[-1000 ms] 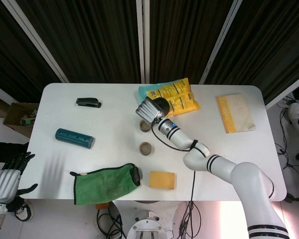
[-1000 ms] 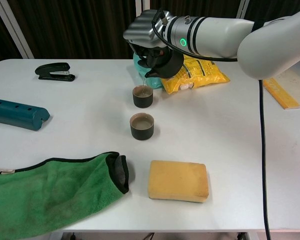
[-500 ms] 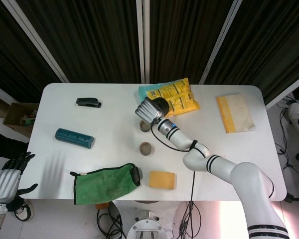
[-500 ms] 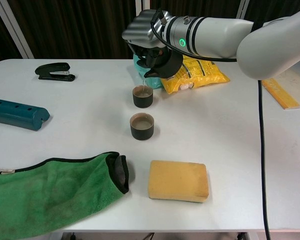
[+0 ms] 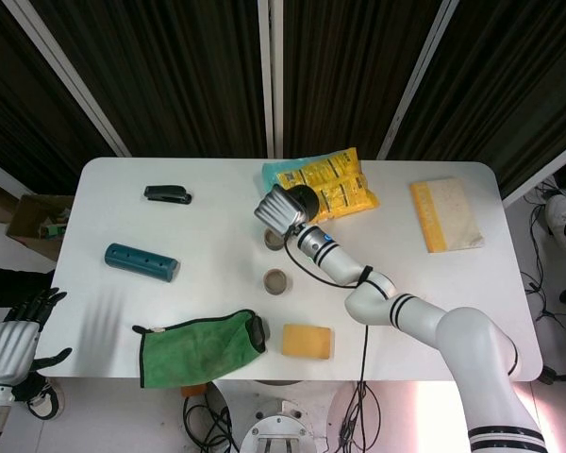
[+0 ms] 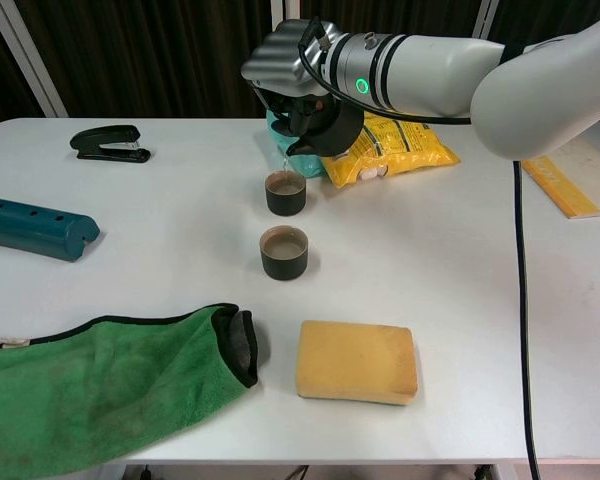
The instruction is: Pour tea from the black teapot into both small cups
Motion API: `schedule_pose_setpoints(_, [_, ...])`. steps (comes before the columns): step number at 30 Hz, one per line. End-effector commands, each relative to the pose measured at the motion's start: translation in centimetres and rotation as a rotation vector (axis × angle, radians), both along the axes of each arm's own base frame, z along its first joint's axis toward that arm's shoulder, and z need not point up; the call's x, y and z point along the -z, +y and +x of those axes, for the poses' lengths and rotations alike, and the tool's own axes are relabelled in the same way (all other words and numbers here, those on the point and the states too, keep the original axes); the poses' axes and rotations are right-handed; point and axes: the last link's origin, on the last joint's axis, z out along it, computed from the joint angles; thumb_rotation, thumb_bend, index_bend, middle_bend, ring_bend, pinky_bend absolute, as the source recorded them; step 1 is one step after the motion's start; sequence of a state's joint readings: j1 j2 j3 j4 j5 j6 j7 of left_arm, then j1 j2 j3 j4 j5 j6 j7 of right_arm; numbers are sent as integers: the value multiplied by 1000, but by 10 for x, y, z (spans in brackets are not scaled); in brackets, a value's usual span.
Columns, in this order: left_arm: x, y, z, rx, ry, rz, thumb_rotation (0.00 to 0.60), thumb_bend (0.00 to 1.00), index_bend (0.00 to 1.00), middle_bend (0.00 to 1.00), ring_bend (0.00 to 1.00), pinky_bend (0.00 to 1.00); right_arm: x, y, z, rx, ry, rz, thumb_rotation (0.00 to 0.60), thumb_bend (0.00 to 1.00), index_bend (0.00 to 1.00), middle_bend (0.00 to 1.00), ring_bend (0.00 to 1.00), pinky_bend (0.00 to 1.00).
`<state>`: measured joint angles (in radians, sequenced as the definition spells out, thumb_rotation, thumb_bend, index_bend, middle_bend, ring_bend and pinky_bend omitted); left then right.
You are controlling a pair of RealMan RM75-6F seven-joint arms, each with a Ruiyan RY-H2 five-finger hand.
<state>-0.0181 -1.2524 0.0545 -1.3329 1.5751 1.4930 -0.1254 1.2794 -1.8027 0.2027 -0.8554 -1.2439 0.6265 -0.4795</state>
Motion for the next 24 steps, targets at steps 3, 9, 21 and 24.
schedule_pose_setpoints(3, [0, 0, 0, -1, 0, 0, 600, 68, 162, 118, 119, 217, 1, 0, 0, 3, -1, 2, 600, 459, 1000, 1000, 1000, 569])
schedule_pose_setpoints(9, [0, 0, 0, -2, 0, 1, 600, 68, 162, 118, 120, 217, 2, 0, 0, 5, 0, 3, 600, 459, 1000, 1000, 1000, 569])
schedule_pose_setpoints(21, [-1, 0, -1, -2, -1, 4, 600, 68, 161, 118, 119, 217, 3, 1, 0, 85, -102, 45, 600, 453, 1000, 1000, 1000, 569])
schedule_pose_setpoints(24, [-2, 0, 0, 0, -1, 5, 600, 68, 161, 118, 120, 217, 0, 1, 1, 105, -139, 55, 600, 452, 1000, 1000, 1000, 569])
